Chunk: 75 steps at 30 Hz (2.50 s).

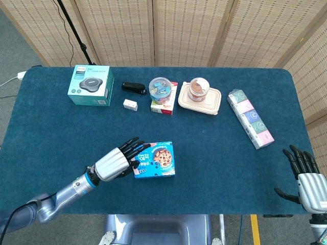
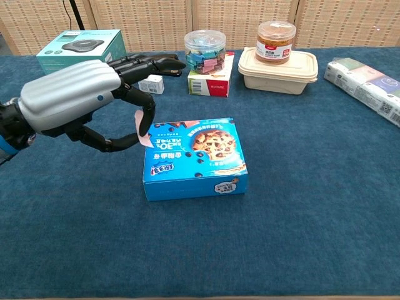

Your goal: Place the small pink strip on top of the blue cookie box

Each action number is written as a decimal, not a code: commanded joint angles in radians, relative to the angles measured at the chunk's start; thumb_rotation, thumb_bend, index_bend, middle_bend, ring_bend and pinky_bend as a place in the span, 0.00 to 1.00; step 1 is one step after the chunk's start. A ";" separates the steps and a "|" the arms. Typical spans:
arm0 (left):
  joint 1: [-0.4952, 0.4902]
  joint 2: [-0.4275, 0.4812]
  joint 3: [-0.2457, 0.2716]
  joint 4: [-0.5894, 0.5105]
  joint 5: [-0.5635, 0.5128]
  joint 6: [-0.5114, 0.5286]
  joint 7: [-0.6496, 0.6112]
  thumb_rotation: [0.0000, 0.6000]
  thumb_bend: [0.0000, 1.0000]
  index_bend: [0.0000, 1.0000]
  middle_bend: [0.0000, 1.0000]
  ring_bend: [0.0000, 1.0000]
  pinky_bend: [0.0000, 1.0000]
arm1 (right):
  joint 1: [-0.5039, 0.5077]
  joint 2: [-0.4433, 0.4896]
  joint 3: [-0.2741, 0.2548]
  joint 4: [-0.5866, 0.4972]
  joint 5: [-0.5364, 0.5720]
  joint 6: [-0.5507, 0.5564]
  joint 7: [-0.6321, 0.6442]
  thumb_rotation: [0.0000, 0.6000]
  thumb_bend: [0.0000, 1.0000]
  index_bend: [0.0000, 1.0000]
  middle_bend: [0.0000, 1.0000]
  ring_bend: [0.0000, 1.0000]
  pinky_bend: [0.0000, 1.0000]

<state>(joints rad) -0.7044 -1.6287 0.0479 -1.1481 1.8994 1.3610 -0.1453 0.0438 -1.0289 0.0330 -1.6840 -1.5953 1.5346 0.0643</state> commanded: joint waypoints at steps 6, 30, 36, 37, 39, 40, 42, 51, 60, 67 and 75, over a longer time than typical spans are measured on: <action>-0.047 -0.115 -0.013 0.092 -0.021 -0.065 0.014 1.00 0.39 0.65 0.00 0.00 0.00 | 0.004 -0.005 0.000 0.001 0.005 -0.008 -0.010 1.00 0.00 0.00 0.00 0.00 0.00; -0.061 -0.072 -0.021 0.041 -0.078 -0.054 0.013 1.00 0.25 0.18 0.00 0.00 0.00 | 0.008 -0.009 0.002 0.007 0.017 -0.019 -0.012 1.00 0.00 0.00 0.00 0.00 0.00; -0.027 0.007 -0.029 -0.036 -0.104 -0.002 -0.011 1.00 0.25 0.14 0.00 0.00 0.00 | 0.008 -0.009 0.002 0.007 0.021 -0.020 -0.017 1.00 0.00 0.00 0.00 0.00 0.00; -0.018 0.027 -0.029 -0.056 -0.115 0.000 -0.008 1.00 0.25 0.13 0.00 0.00 0.00 | 0.008 -0.009 0.002 0.008 0.021 -0.021 -0.019 1.00 0.00 0.00 0.00 0.00 0.00; 0.003 0.082 -0.028 -0.108 -0.143 -0.005 0.006 1.00 0.25 0.09 0.00 0.00 0.00 | 0.009 -0.010 0.001 0.009 0.021 -0.024 -0.022 1.00 0.00 0.00 0.00 0.00 0.00; 0.012 0.108 -0.027 -0.131 -0.157 -0.010 0.015 1.00 0.25 0.08 0.00 0.00 0.00 | 0.010 -0.010 0.001 0.010 0.020 -0.026 -0.023 1.00 0.00 0.00 0.00 0.00 0.00; 0.033 0.163 -0.025 -0.179 -0.188 -0.020 0.032 1.00 0.25 0.04 0.00 0.00 0.00 | 0.013 -0.011 -0.001 0.012 0.017 -0.031 -0.024 1.00 0.00 0.00 0.00 0.00 0.00; 0.180 0.383 -0.011 -0.360 -0.360 0.000 0.093 1.00 0.23 0.00 0.00 0.00 0.00 | 0.057 -0.025 -0.025 0.026 -0.004 -0.121 0.012 1.00 0.00 0.00 0.00 0.00 0.00; 0.300 0.501 -0.001 -0.494 -0.457 0.042 0.087 1.00 0.23 0.00 0.00 0.00 0.00 | 0.169 0.024 -0.038 -0.042 -0.076 -0.267 0.054 1.00 0.49 0.04 0.00 0.00 0.00; 0.342 0.570 -0.011 -0.543 -0.440 0.075 0.028 1.00 0.23 0.00 0.00 0.00 0.00 | 0.304 -0.003 0.018 -0.146 -0.065 -0.415 -0.020 1.00 1.00 0.19 0.00 0.00 0.00; 0.370 0.610 -0.037 -0.533 -0.431 0.081 -0.071 1.00 0.23 0.00 0.00 0.00 0.00 | 0.466 -0.129 0.101 -0.191 0.066 -0.606 -0.239 1.00 1.00 0.25 0.00 0.00 0.00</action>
<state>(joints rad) -0.3408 -1.0272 0.0169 -1.6821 1.4639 1.4418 -0.2017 0.4561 -1.1066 0.1016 -1.8599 -1.5792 0.9862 -0.1162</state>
